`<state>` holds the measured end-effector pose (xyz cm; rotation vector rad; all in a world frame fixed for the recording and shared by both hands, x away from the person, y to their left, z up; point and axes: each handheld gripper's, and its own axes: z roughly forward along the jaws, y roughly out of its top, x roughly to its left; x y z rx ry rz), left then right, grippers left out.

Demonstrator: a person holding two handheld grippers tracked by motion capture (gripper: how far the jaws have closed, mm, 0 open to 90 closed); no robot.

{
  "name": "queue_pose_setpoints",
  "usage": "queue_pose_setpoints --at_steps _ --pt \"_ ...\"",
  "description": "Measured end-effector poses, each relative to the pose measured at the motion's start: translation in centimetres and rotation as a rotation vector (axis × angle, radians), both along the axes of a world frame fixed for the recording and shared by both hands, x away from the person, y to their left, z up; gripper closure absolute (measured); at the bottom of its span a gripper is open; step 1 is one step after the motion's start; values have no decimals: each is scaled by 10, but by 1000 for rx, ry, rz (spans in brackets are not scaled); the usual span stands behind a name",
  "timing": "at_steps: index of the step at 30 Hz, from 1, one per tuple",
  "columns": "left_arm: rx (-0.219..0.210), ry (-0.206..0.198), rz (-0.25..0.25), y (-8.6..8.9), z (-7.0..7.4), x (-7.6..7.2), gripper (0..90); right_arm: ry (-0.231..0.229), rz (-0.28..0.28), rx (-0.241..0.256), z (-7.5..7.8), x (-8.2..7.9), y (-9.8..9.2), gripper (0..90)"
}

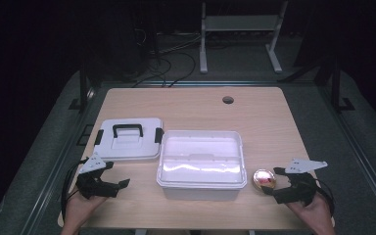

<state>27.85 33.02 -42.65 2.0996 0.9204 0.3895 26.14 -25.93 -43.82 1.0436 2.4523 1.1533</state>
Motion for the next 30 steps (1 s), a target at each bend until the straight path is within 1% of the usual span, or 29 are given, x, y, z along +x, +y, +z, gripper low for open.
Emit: queue_pose_setpoints --at_steps 1,2,3,7,11,12,13,14,15,16,17,18,19,20,21,22,24,25,26,27,28,30 --pt "13 -4 0 -1 0 1 78 0 2 -1 0 0 0 153" --pt "13 -4 0 -1 0 1 78 0 2 -1 0 0 0 153" --pt "29 -9 0 -2 0 1 78 0 3 -1 0 1 0 152" --pt "46 -11 -12 -5 2 2 79 3 1 3 0 3 -1 152" --pt "68 -24 -50 -7 10 0 83 5 -3 0 1 2 -1 152" --pt "66 -32 -72 -7 19 -2 85 3 -6 3 2 1 -1 153" --pt "66 -32 -72 -7 19 -2 106 -2 -6 2 2 1 -1 152" --pt "78 -39 -111 -8 29 -4 135 -4 -5 2 2 0 -1 152" --pt "90 -41 -117 -9 32 -4 136 0 -6 5 3 0 -1 152" --pt "104 -42 -136 -11 37 -4 136 1 -5 8 3 -1 -1 152" --pt "104 -42 -136 -11 37 -4 136 1 -5 8 3 -1 -1 152" --pt "120 -36 -168 -14 46 -3 136 0 -2 9 3 -1 -1 152" --pt "131 -27 -184 -16 52 -2 136 3 -2 9 3 -1 -1 152" --pt "131 -27 -184 -16 52 -2 137 3 -2 9 3 -1 -1 152" --pt "145 -26 -220 -22 66 1 138 2 2 12 4 -1 -1 152" --pt "148 -25 -247 -24 74 3 144 3 3 12 4 -1 -1 152" --pt "154 -35 -282 -30 90 7 162 4 1 12 4 -1 -1 152" --pt "154 -35 -282 -30 90 7 162 4 1 12 4 -1 -1 152" --pt "163 -37 -319 -38 105 11 169 3 2 14 5 -1 -2 152" --pt "163 -37 -319 -38 105 11 173 2 3 13 5 0 -2 152" --pt "168 -40 -334 -43 111 13 173 2 3 13 5 0 -2 152" --pt "184 -37 -387 -56 124 17 173 0 5 11 5 0 -1 152"
